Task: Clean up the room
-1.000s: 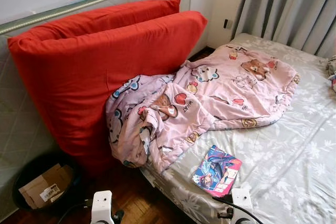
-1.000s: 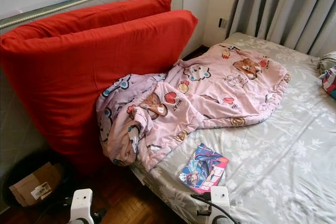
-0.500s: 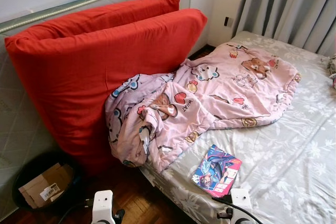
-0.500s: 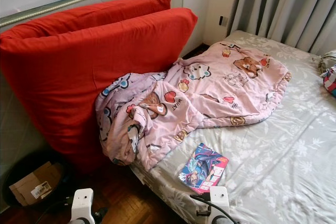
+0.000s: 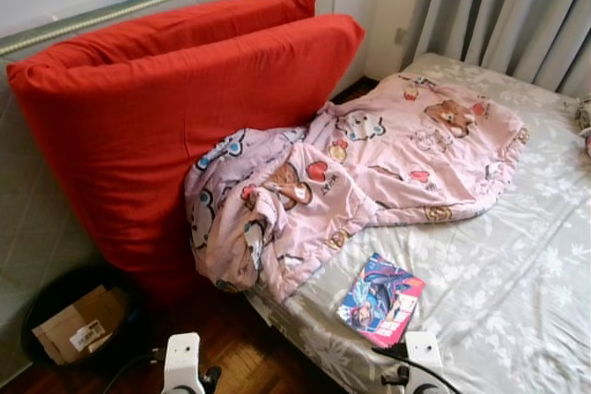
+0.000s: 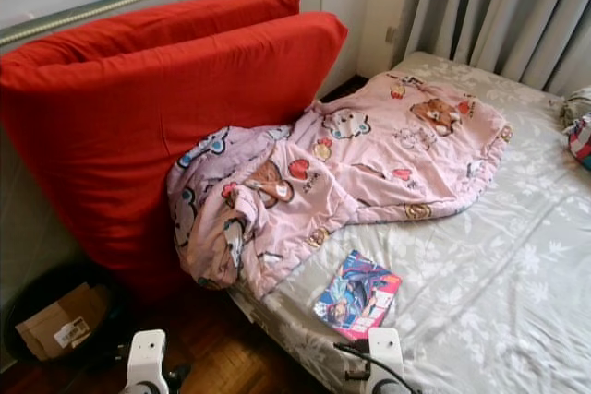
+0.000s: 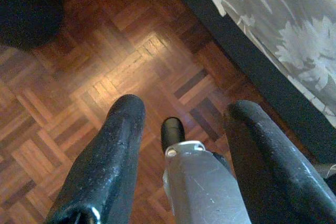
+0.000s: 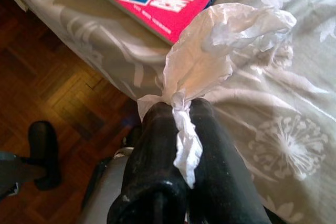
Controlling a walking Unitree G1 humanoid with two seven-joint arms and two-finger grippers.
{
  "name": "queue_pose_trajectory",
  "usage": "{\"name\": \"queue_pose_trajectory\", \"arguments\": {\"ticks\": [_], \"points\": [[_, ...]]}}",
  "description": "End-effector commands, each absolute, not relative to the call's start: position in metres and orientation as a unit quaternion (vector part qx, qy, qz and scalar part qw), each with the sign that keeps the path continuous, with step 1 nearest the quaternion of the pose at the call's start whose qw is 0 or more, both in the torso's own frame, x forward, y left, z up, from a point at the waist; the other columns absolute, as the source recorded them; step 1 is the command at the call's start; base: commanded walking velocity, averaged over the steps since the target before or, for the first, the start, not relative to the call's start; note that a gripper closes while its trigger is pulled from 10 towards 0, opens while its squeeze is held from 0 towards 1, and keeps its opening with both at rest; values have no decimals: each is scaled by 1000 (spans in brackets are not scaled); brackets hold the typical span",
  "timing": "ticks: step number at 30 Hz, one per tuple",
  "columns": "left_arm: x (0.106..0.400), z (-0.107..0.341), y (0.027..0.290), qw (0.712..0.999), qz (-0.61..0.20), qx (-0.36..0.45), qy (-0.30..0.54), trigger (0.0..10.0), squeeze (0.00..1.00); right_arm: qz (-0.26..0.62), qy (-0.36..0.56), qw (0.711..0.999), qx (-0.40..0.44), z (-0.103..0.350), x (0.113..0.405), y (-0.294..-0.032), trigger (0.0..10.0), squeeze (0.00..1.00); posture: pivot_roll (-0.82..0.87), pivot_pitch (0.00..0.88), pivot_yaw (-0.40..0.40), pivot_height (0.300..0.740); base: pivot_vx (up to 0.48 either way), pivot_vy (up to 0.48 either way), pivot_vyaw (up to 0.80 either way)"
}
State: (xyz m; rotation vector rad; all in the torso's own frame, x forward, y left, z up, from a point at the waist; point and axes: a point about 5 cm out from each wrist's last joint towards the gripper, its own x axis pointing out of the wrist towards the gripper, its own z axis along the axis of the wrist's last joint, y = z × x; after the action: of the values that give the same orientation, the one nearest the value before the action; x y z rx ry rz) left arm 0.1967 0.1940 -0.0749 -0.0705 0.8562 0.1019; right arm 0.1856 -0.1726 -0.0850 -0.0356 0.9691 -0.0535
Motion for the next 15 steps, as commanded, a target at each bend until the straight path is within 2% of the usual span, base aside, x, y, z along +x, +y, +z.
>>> {"name": "queue_pose_trajectory", "arguments": {"ticks": [1, 15], "points": [[193, -77, 196, 906, 52, -29, 420, 10000, 0, -28, 470, 882, -15, -86, 184, -173, 10000, 0, -50, 5, -9, 740, -259, 0, 0], [193, -77, 195, 905, 52, -29, 420, 10000, 0, -26, 469, 883, -16, -86, 183, -174, 10000, 0, -50, 0, -12, 740, -257, 0, 0]]}}
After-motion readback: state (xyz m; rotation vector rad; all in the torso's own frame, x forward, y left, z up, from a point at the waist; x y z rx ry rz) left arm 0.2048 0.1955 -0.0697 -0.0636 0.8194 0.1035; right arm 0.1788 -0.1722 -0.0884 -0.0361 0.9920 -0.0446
